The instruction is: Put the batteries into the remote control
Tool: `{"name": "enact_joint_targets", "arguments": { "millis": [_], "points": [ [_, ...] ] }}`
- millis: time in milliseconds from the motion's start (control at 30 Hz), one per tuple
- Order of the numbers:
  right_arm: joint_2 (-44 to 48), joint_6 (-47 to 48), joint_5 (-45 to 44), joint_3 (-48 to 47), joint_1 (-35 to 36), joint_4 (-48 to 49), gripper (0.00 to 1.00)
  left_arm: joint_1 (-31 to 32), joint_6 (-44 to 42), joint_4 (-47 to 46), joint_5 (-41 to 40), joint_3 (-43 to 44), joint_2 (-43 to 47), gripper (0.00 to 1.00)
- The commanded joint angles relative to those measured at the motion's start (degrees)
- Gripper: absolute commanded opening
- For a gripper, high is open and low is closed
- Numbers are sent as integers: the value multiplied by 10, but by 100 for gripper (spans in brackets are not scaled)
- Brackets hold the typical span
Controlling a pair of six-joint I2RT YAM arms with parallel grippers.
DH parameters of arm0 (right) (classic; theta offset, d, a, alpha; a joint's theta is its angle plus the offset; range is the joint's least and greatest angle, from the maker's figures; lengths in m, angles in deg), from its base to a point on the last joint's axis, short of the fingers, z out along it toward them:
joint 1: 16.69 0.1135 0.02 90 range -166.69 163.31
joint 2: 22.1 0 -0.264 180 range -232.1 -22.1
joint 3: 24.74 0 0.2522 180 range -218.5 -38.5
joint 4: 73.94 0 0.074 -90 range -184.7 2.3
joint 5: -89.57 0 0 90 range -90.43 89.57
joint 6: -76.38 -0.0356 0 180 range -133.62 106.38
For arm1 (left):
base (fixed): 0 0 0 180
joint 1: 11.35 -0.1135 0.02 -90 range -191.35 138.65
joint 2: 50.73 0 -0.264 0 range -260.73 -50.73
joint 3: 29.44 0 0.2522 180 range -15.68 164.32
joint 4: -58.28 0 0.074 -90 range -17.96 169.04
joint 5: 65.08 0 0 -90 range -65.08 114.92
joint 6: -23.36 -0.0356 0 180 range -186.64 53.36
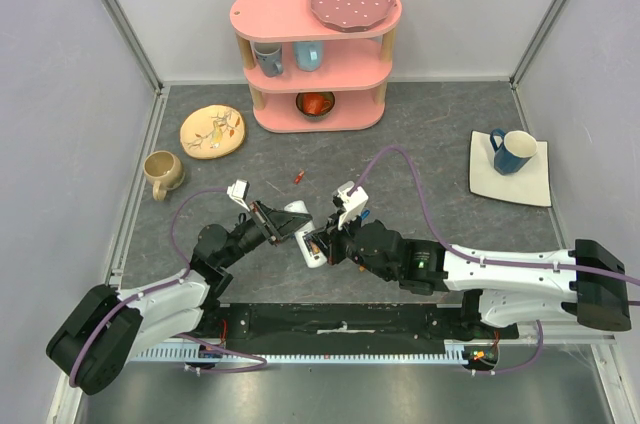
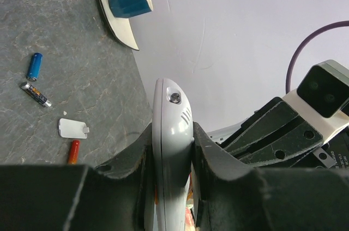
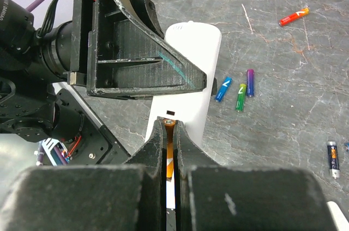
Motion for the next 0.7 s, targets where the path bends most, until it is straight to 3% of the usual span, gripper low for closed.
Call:
{"name": "enact_joint_targets", "arguments": {
  "millis": [0,300,667],
  "points": [
    [-15,-33,-21,-11,5,-40,0,2,-5,-45,-21,1,17,2],
    [-13,-42,-38,-17,6,-60,13,2,-12,-43,-16,-2,20,2],
    [-20,-40,-43,-30,6,-75,21,2,-15,-36,-10,-2,23,2]
  ]
}}
